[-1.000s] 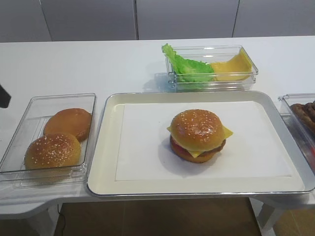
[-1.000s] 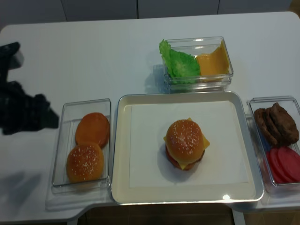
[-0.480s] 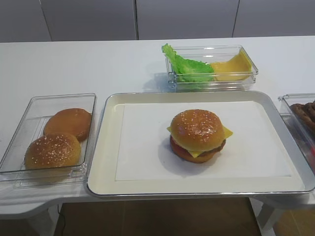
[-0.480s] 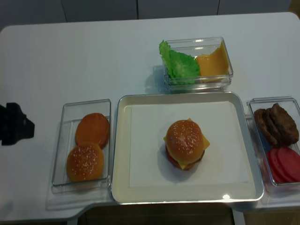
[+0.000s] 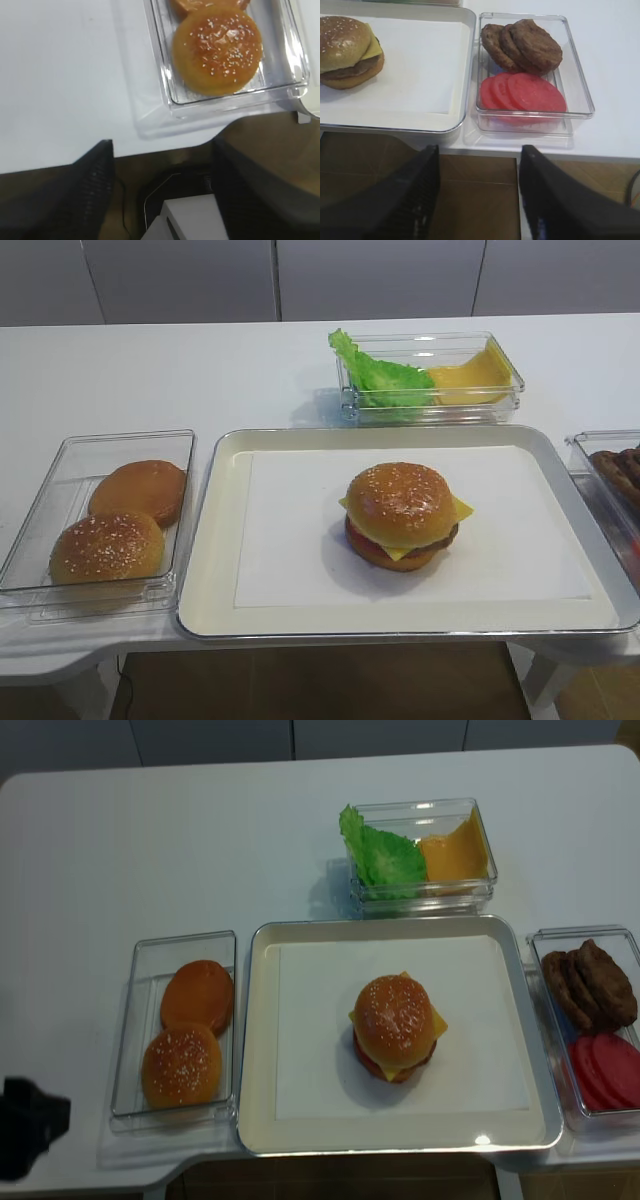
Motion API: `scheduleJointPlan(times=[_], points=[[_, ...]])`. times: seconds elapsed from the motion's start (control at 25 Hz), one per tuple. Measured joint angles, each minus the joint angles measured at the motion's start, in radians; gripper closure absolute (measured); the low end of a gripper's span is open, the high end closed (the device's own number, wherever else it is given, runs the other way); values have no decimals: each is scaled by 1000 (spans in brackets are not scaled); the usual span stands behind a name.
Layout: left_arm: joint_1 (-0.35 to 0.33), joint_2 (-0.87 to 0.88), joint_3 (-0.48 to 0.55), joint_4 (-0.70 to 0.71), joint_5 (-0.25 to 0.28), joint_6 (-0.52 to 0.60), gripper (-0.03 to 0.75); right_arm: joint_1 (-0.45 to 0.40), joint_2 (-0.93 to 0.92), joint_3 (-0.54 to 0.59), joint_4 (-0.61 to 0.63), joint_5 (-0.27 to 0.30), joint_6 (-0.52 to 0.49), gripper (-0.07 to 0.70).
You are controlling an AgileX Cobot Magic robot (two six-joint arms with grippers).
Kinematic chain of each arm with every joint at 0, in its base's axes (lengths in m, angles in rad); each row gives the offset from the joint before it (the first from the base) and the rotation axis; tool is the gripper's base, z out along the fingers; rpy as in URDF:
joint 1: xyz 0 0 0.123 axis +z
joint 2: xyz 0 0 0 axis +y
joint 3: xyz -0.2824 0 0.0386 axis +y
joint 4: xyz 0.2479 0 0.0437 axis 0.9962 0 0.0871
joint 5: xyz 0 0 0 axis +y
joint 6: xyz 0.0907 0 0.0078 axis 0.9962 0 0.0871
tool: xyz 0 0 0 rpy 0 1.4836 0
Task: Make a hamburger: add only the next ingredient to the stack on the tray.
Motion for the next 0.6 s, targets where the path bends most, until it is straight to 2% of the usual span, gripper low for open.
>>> scheduleJointPlan(times=[0.24, 0.44, 0.6], points=[[0, -200, 70, 2, 7, 0, 269, 0, 0, 0, 0, 0, 0, 244], [0, -298, 71, 8, 39, 0, 269, 0, 0, 0, 0, 0, -2, 244], [0, -362, 71, 8, 86, 0, 269, 0, 0, 0, 0, 0, -3, 244]])
